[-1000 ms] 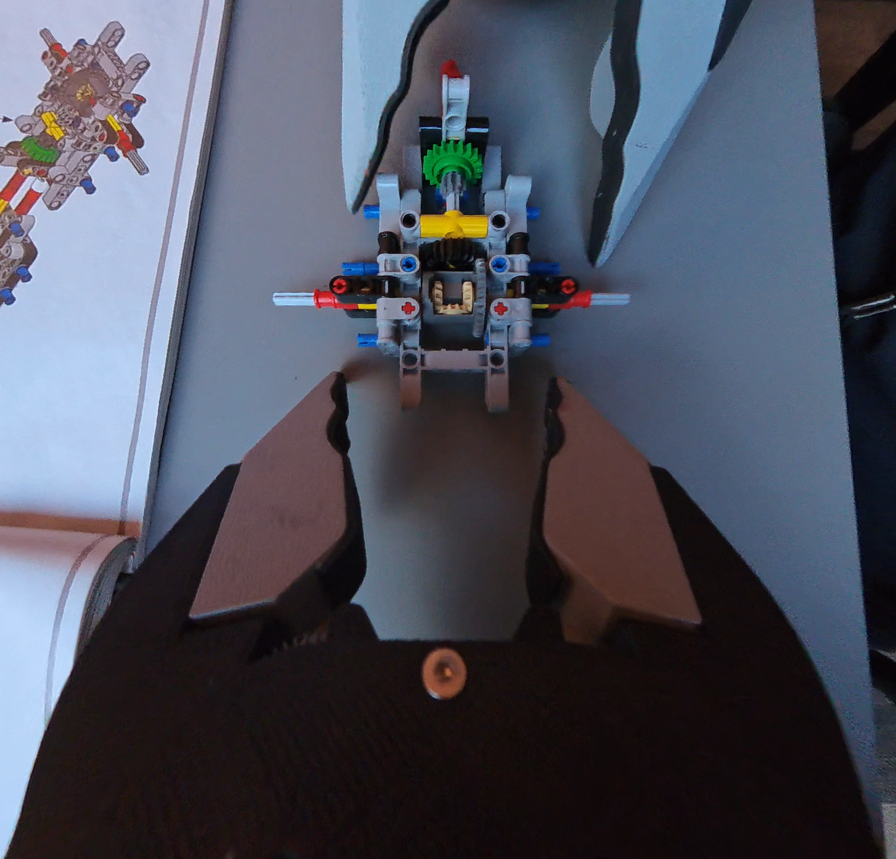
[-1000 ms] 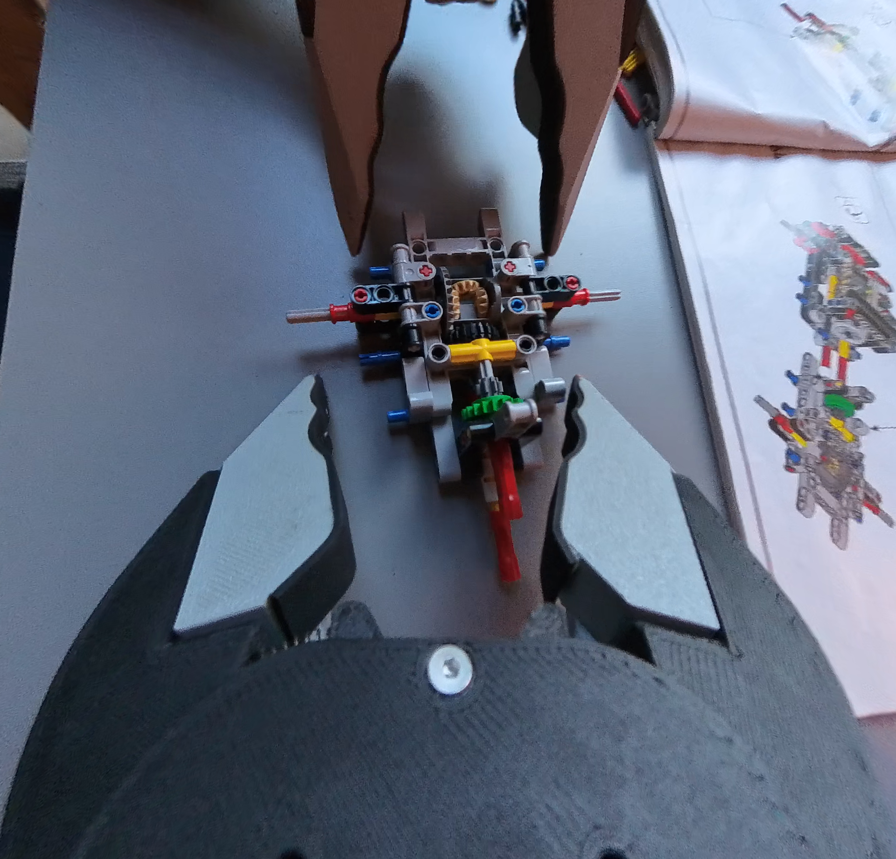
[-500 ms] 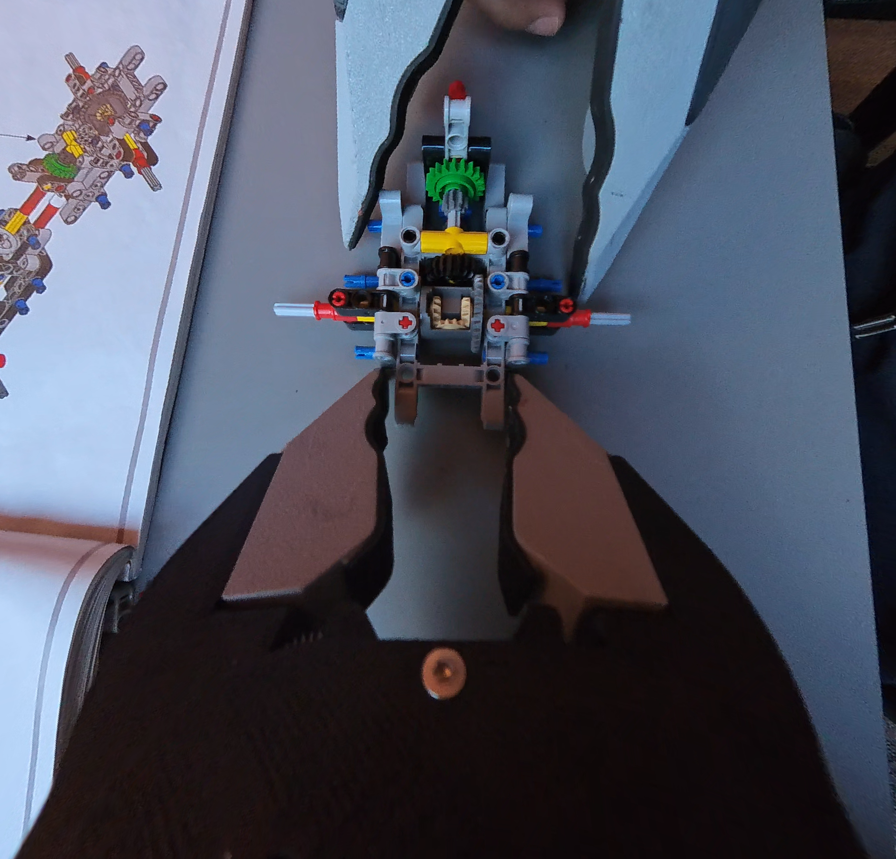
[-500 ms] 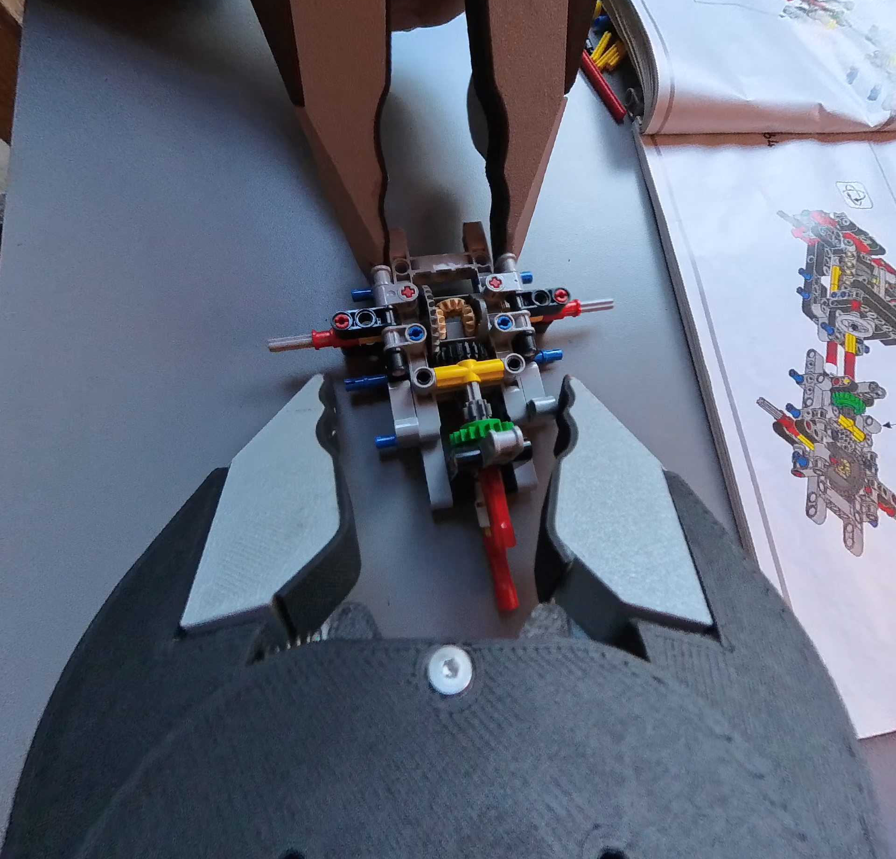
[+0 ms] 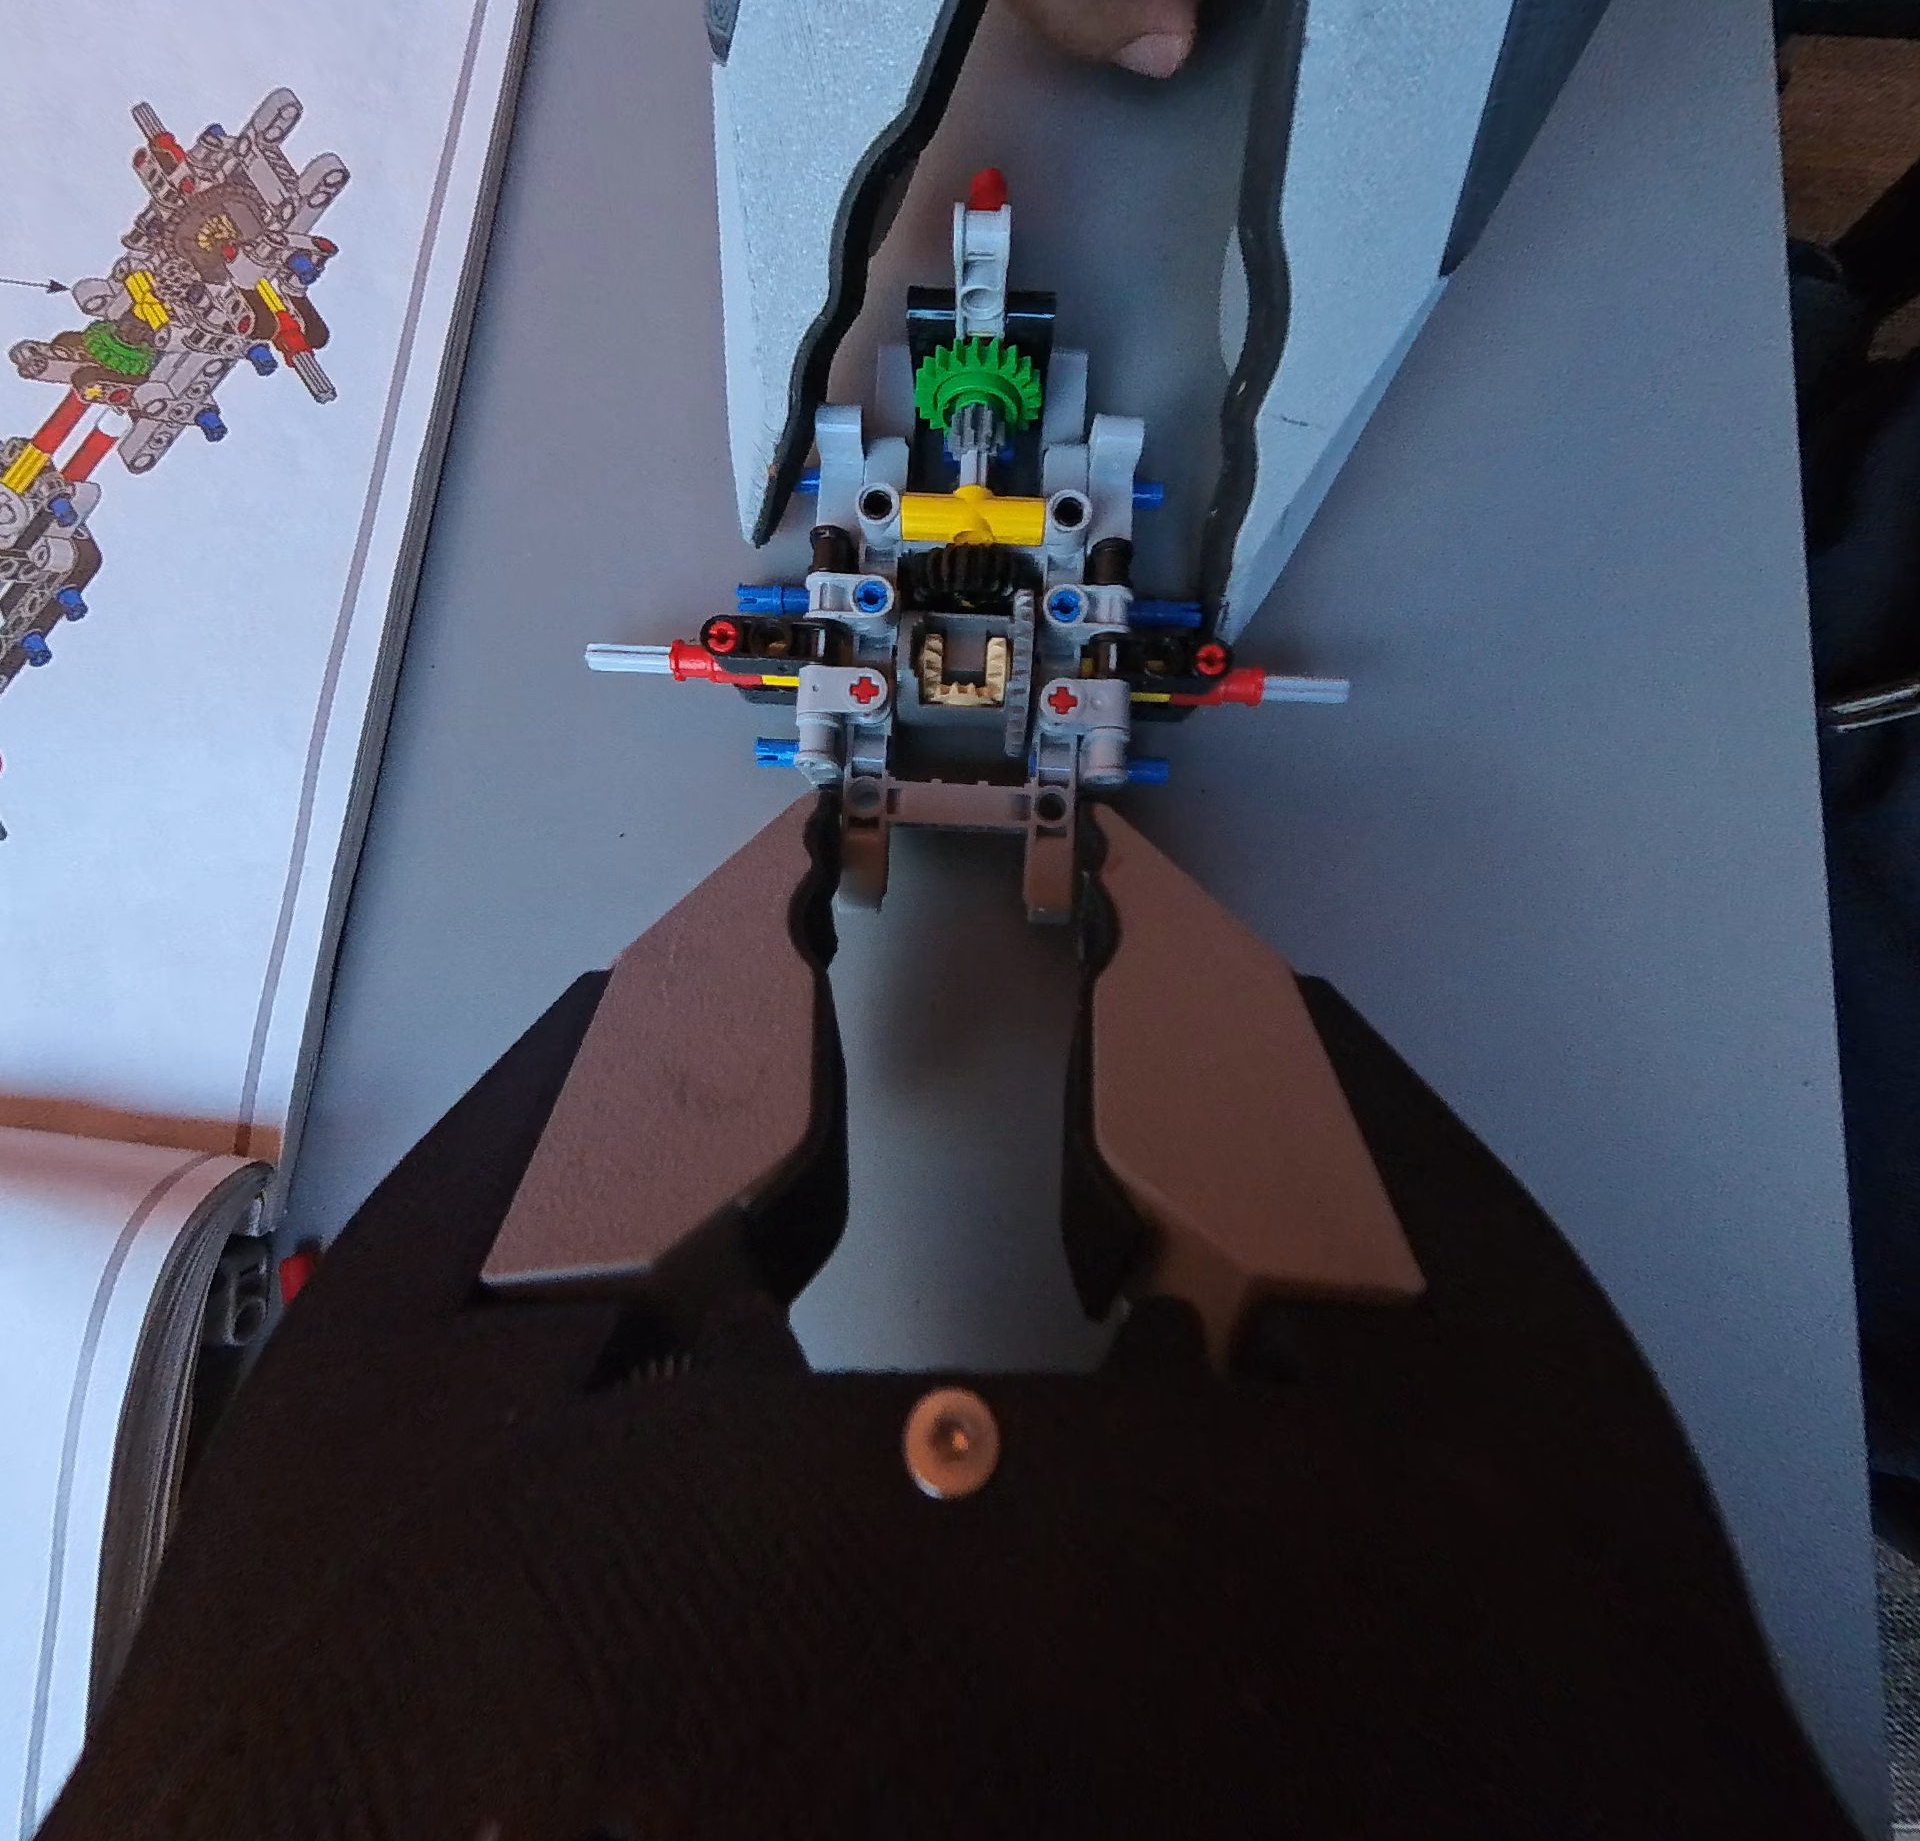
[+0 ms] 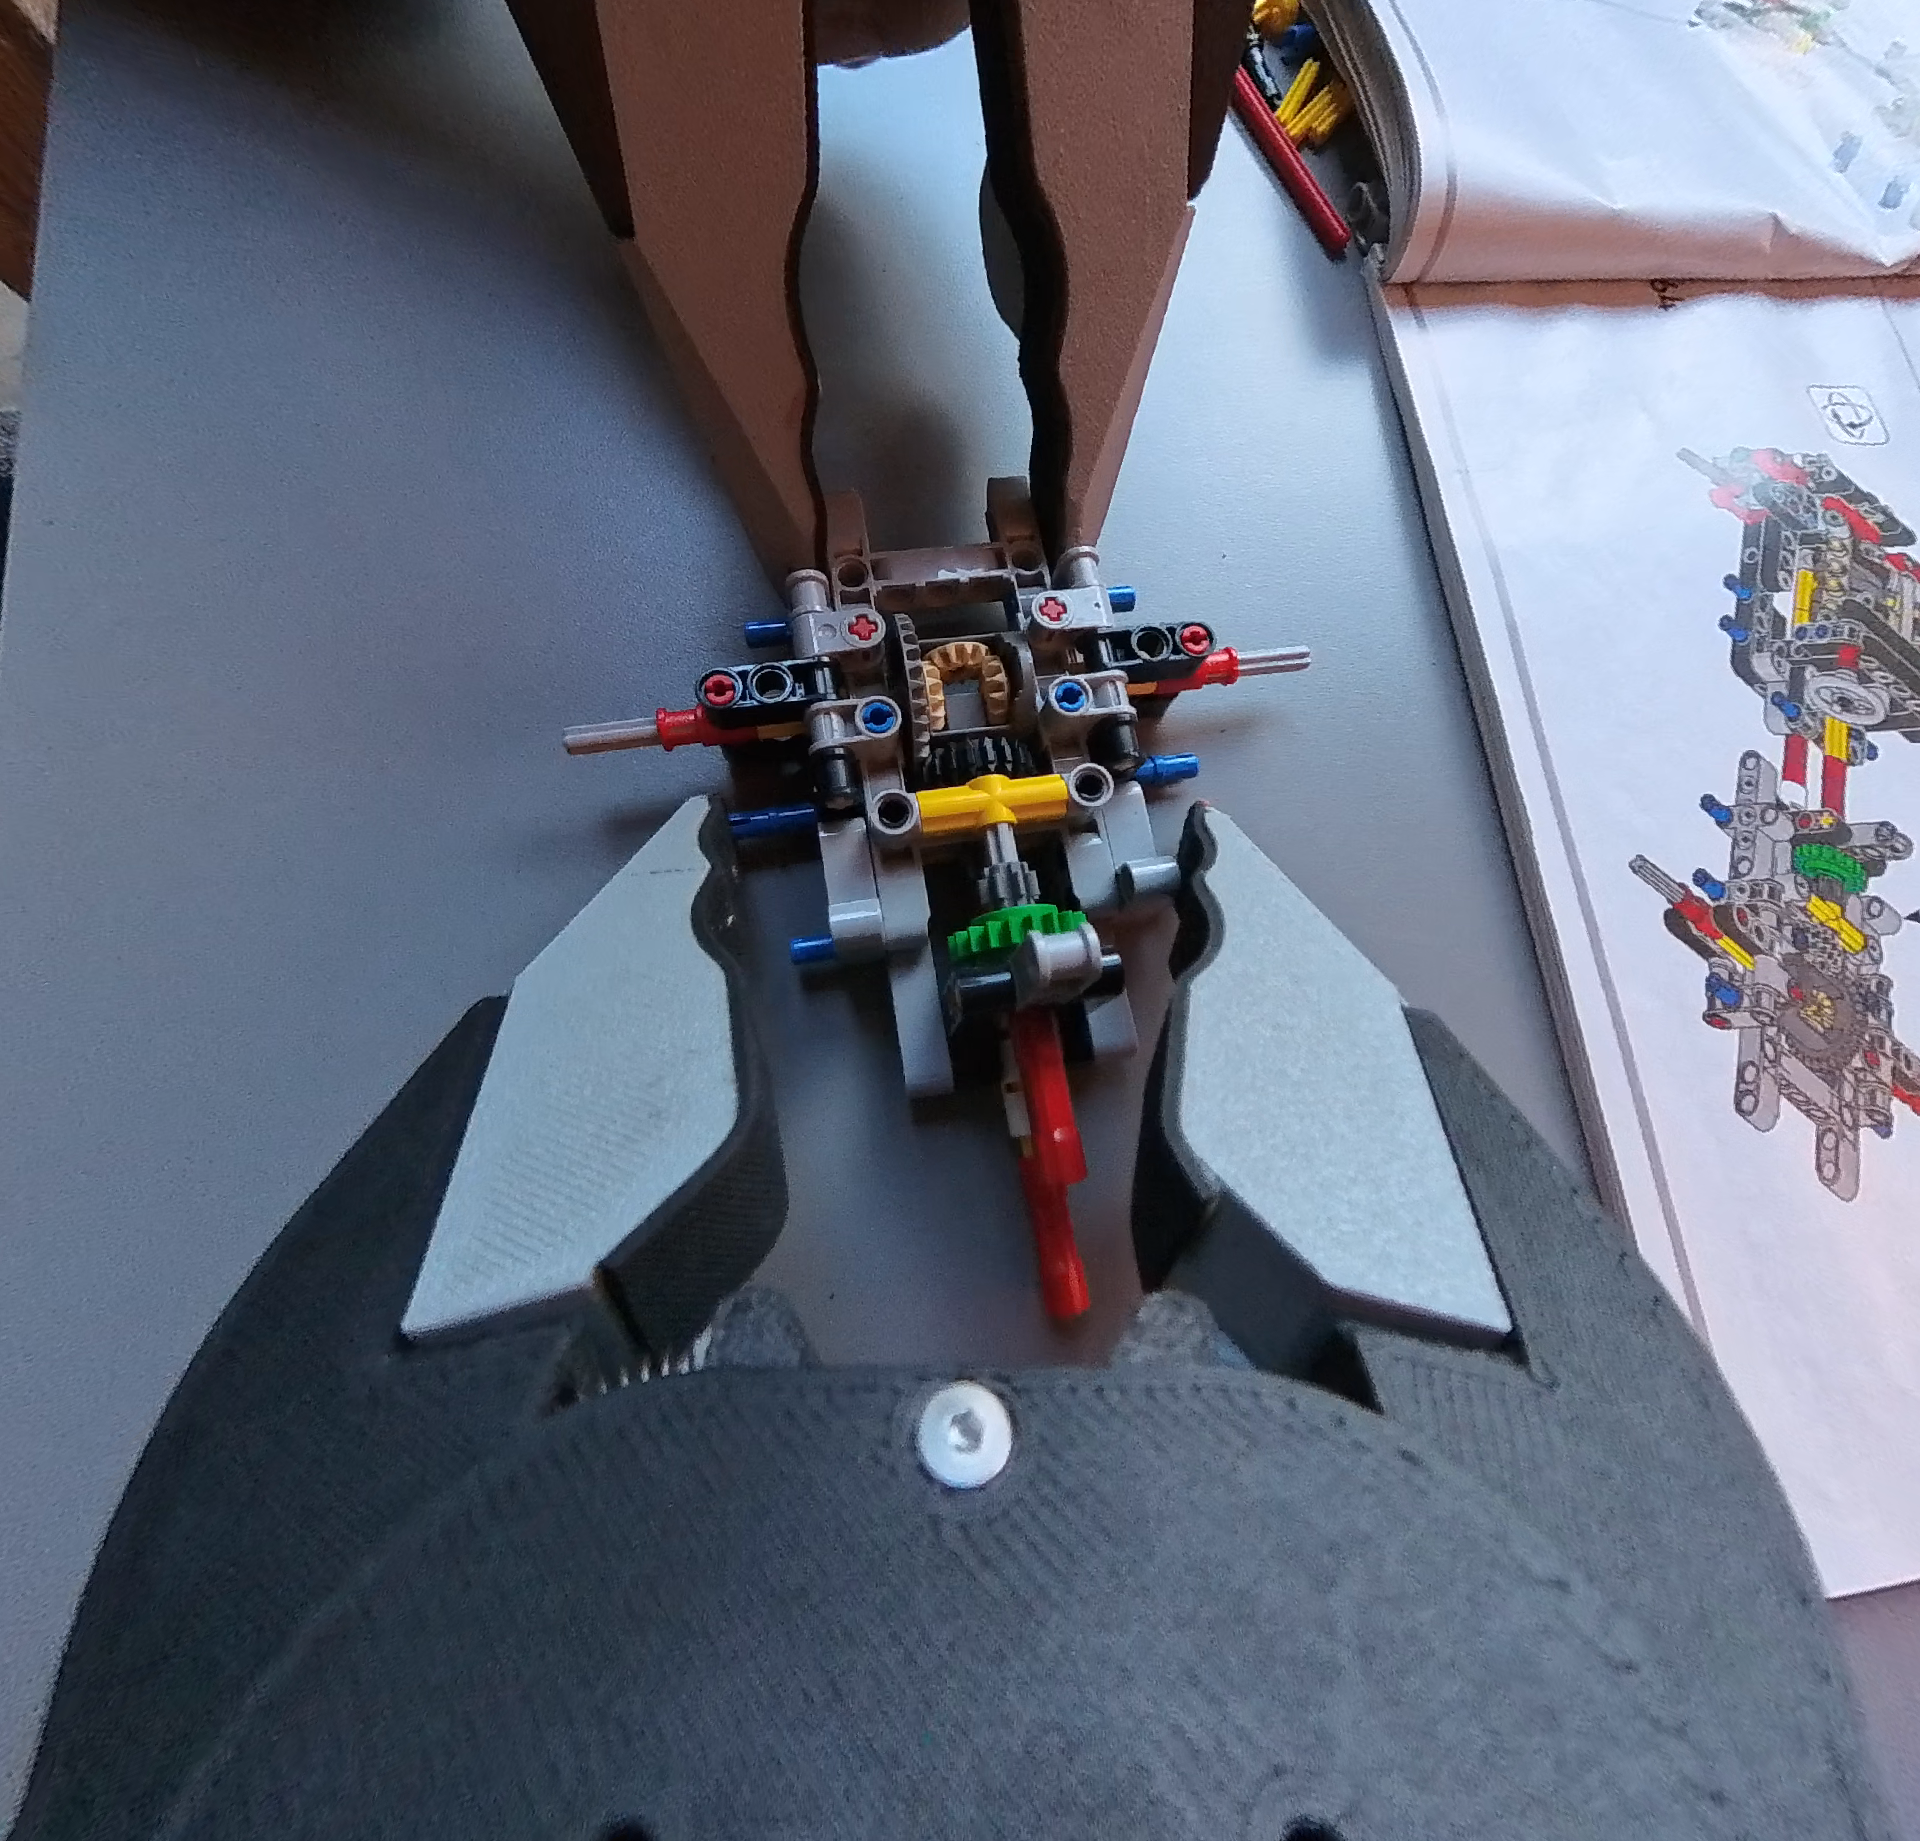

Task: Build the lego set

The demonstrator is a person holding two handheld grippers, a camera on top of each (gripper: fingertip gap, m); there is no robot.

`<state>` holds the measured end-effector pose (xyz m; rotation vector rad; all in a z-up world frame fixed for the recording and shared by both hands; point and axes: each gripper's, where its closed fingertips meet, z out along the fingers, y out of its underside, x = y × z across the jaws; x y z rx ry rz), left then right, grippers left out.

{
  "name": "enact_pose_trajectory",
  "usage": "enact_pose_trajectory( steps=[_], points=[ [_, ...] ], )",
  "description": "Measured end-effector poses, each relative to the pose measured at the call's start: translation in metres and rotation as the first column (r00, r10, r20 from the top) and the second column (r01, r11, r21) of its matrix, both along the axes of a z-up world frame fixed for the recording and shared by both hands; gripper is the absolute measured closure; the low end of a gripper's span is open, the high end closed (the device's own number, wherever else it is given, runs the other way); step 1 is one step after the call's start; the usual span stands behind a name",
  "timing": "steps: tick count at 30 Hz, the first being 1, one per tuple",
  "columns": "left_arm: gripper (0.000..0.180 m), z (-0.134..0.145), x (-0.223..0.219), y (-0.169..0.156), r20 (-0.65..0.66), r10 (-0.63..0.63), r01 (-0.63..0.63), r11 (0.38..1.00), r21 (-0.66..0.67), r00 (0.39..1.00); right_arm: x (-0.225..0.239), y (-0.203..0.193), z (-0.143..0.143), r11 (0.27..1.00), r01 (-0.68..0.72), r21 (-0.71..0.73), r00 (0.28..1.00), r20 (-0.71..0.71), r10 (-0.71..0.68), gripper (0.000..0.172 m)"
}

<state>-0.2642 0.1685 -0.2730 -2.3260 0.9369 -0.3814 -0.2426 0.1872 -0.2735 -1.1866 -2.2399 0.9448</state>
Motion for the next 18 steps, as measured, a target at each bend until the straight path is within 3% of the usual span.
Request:
enact_pose_trajectory(
  steps=[14,18],
  points=[
    [0.140,-0.0006,-0.0003,0.0003,-0.024,0.007,-0.007,1.000,0.010,1.000,-0.0007,-0.0001,-0.0010,1.000,-0.010,-0.023,0.999,0.042,0.011,0.091],
    [0.140,-0.0007,-0.0002,0.0008,-0.038,0.015,-0.015,1.000,0.003,0.999,-0.0007,0.0000,0.0007,0.996,0.004,-0.094,0.997,0.071,0.003,0.092]
  ],
)
